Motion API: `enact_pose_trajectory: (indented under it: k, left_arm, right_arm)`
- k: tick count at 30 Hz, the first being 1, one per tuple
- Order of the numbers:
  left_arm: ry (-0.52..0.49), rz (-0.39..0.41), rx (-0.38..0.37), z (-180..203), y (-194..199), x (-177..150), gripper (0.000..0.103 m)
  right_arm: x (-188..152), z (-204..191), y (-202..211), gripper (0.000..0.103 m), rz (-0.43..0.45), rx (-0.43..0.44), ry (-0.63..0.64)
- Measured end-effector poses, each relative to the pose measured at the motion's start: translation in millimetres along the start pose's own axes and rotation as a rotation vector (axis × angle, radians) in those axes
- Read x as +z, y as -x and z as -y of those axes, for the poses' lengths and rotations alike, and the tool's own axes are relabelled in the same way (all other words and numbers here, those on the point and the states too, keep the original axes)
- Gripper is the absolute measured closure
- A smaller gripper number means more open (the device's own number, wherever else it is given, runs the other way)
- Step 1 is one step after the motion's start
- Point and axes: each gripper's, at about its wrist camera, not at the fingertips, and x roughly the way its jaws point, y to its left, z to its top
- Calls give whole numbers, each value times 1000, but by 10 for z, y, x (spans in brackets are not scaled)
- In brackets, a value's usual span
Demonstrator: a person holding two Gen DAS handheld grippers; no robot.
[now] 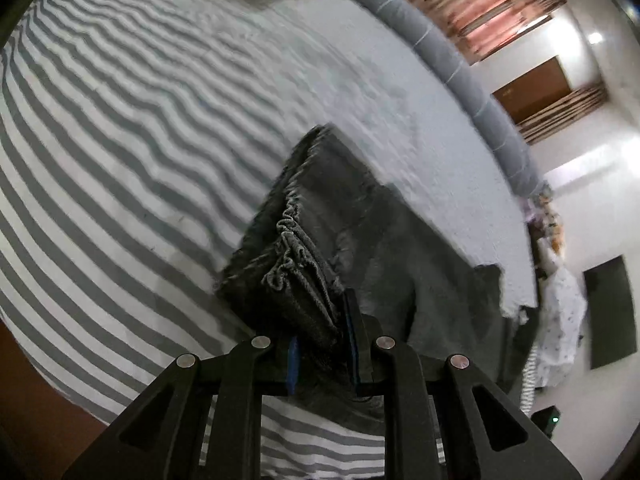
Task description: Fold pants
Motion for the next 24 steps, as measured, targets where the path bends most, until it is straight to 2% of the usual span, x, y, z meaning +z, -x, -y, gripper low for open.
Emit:
enact_pose_trajectory:
  k: [3,7,13,16,21,24]
  left_arm:
    - [22,16,-32,-78,8,4,84]
    - [6,17,-33,-74,21,-9,82]
    - [-42,41,25,89,108,-92,80]
    - [-25,51,24,79,95,-102,80]
    - [-7,44,26,60,57,-73,80]
    - [-49,53,87,165,70,-88,80]
  right_arm:
    - [-17,83,-61,99,-5,13,-44]
    - [4,98,-85,99,-15,22,-40]
    - [-32,-45,64,100,18,-15,23]
    - [-111,-101,122,100,24,-52,48]
    - [-188,-25,-35,100,1,-96,33]
    - [-154,-39,-50,98,-8,-102,44]
